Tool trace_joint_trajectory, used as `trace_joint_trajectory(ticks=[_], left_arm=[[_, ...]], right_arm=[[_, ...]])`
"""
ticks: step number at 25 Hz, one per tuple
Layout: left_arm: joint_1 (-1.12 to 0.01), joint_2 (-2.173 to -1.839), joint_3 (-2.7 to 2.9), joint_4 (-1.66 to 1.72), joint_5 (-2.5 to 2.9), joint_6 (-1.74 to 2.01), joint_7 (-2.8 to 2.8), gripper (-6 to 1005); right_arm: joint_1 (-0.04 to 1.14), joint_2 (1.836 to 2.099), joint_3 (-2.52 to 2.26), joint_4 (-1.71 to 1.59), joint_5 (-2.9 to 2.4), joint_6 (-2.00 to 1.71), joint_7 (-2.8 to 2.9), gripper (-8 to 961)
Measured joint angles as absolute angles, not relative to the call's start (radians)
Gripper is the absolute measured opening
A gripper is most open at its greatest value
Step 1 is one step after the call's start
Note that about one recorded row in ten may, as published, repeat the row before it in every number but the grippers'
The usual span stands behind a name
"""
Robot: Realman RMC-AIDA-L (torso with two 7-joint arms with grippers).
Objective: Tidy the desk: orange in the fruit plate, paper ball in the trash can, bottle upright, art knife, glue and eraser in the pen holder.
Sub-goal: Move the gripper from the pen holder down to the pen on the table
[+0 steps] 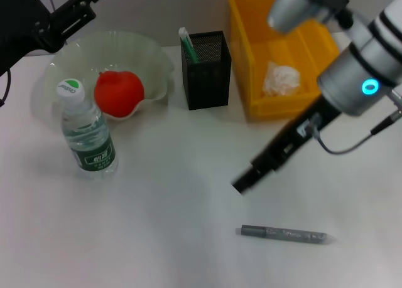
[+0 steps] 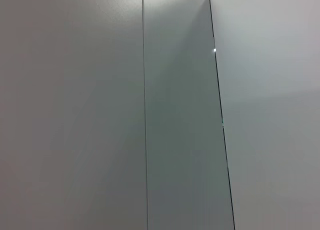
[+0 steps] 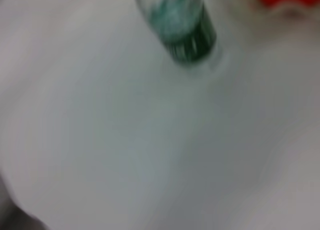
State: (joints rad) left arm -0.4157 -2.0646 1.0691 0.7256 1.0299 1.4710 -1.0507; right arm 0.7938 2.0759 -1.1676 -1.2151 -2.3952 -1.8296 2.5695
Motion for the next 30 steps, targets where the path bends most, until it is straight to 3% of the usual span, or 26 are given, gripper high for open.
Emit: trace_joint_trajectory(ticks=[3, 9, 18, 30], left_arm=[[-0.416, -2.064, 1.069, 0.726, 1.029, 1.47, -1.051, 726], [-0.419, -2.063, 1.069, 0.73, 1.03, 1.472, -1.055, 726], [-0.425, -2.063, 1.068, 0.728, 1.033, 1.469, -1.048, 726], [-0.42, -2.068, 1.068, 0.715, 1.022, 1.476, -1.013, 726]], right_arm=[[0.803, 2.074, -1.046, -1.152, -2.271, -1.833, 2.591, 724], [0.81, 2.032, -0.978, -1.086, -2.168, -1.878, 2.667, 724], [0.732, 2.081, -0.972, -1.102, -2.061, -1.902, 2.2, 723], [0.549, 2.079, -0.969, -0.97, -1.748, -1.655, 1.704, 723]])
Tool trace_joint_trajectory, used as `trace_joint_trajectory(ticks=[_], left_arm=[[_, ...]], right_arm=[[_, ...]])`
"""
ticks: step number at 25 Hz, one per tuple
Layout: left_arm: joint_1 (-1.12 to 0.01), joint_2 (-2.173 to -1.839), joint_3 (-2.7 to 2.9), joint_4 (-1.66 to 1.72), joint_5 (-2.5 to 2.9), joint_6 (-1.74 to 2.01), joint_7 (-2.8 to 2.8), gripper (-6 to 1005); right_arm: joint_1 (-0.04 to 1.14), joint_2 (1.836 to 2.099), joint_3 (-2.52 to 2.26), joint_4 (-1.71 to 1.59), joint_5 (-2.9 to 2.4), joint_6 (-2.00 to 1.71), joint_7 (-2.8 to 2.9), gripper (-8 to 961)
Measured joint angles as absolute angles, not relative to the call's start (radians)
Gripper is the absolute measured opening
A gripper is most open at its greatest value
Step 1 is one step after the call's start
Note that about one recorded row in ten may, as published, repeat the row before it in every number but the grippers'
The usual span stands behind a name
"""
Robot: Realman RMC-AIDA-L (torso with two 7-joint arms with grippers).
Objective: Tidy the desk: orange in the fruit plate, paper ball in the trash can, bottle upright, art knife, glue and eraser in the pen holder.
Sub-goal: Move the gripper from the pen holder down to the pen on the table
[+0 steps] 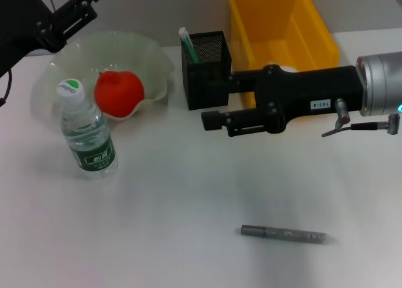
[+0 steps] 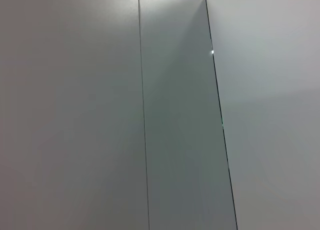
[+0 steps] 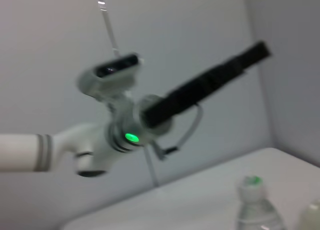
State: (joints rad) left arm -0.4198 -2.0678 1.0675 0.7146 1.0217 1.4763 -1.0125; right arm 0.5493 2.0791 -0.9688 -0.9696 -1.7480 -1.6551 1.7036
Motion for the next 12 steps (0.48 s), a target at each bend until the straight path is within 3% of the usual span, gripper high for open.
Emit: trace_joint_trajectory(ticks=[12], left_arm=[[-0.431, -2.066, 1.065, 0.699, 1.021, 1.466, -1.006, 726]], right_arm=[[0.585, 2.074, -0.978, -1.225, -2.204, -1.722, 1.828, 722]])
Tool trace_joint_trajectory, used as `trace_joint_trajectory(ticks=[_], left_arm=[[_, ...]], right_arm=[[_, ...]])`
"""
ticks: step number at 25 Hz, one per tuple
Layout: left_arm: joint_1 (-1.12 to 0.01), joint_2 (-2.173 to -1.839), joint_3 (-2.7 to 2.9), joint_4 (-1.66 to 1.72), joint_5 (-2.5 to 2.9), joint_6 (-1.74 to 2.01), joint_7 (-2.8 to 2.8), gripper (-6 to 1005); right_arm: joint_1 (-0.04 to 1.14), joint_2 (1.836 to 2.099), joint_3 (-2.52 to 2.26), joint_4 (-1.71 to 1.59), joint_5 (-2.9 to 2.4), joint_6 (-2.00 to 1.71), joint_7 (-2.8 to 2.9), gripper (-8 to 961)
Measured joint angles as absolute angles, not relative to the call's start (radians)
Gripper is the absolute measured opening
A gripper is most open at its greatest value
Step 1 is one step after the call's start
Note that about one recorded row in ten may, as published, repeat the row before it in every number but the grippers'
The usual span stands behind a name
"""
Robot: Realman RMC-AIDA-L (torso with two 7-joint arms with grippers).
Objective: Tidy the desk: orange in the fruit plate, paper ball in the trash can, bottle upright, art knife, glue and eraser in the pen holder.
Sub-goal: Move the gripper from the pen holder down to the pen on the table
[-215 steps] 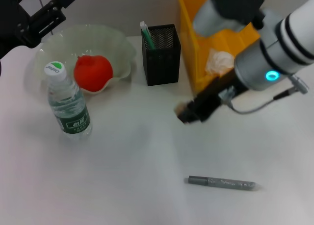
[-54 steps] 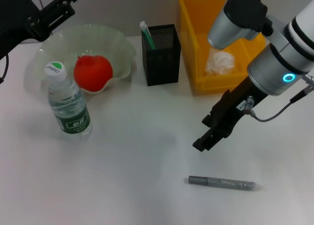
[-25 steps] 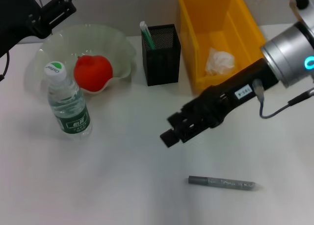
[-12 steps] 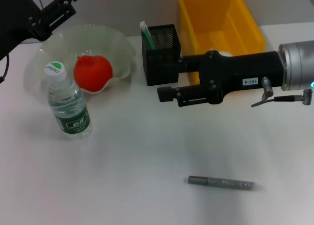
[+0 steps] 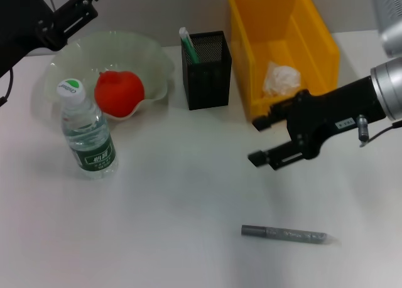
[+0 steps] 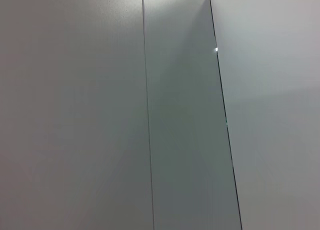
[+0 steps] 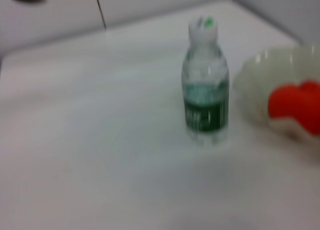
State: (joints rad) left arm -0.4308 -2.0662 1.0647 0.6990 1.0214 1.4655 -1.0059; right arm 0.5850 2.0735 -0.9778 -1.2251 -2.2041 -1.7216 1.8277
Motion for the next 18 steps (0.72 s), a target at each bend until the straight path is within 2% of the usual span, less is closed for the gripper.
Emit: trace_joint_trajectory(ticks=[18], left_arm=[[-0.442, -2.066, 1.064, 0.699, 1.022, 1.441, -1.0, 726]], right_arm=[[0.752, 2.077, -1.254, -1.24, -2.538, -1.902, 2.057, 722]])
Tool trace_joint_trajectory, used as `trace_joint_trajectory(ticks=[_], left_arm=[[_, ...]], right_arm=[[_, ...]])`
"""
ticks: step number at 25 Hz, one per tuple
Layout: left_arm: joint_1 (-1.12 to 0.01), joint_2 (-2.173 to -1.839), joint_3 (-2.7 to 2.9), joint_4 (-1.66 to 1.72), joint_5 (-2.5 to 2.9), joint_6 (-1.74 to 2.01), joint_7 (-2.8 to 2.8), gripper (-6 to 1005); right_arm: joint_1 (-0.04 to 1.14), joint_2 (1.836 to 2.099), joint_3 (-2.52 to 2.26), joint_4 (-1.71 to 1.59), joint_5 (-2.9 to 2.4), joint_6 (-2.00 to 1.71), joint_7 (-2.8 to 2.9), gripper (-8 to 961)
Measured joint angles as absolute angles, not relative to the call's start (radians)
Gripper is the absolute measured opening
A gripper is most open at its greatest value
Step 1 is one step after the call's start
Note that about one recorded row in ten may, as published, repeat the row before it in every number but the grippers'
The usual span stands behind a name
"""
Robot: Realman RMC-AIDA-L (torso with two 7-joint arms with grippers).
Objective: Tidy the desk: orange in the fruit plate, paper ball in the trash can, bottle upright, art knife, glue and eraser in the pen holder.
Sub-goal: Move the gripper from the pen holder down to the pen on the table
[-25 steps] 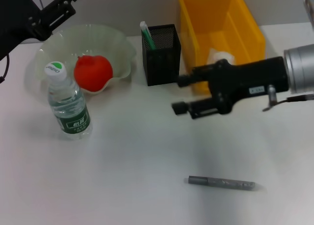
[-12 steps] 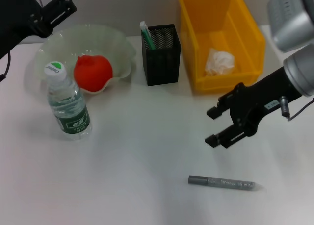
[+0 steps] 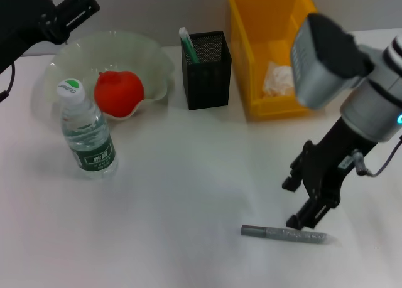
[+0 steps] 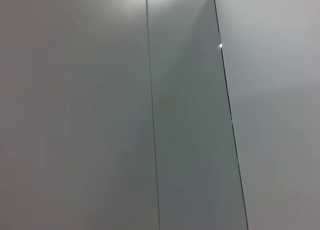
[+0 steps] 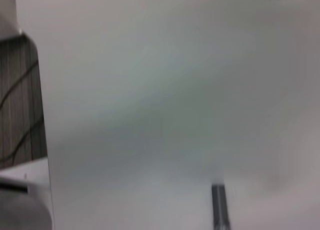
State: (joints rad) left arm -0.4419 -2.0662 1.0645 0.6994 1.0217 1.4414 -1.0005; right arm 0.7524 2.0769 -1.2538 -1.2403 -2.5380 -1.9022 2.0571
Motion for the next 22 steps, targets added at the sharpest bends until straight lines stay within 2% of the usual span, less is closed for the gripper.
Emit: trace_joint_trajectory(ticks=[22], left_arm=[[-0.454, -2.068, 1.059, 0.69, 1.019, 1.429, -1.0, 726]], right_arm=[[0.792, 2.082, -1.463, -1.114, -2.612, -1.844, 2.134, 721]])
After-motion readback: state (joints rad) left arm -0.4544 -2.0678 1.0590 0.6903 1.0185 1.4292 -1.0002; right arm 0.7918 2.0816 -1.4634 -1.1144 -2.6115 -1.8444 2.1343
